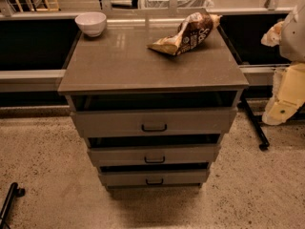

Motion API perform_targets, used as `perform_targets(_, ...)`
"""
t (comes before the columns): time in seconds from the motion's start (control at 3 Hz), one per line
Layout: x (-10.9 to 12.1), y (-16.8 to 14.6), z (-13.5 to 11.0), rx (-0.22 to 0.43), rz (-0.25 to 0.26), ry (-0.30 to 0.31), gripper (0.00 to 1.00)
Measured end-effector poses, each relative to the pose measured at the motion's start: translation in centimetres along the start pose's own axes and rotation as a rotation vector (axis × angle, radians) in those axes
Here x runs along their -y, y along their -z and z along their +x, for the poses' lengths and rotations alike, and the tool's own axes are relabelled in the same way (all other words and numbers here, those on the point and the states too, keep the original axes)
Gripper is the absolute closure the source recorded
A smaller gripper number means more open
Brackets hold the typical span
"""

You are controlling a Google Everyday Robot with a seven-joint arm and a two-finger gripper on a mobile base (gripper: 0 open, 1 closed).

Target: Open top drawer

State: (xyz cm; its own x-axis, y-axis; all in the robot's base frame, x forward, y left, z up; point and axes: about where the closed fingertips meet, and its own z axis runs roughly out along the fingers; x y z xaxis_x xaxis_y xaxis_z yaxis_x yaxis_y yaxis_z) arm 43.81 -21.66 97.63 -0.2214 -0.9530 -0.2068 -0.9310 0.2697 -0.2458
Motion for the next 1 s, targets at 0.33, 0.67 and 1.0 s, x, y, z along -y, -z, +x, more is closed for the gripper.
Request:
perform_targets(0.33, 0.0, 0.0, 0.0, 0.000, 0.000, 0.000, 0.00)
perform_targets(0.67, 0.1, -3.4, -0.1, 0.003, -0.040, -0.018, 0.00)
perform_targets(1.0, -2.2, -8.7, -0.6, 0.054, -0.076, 0.018, 0.00)
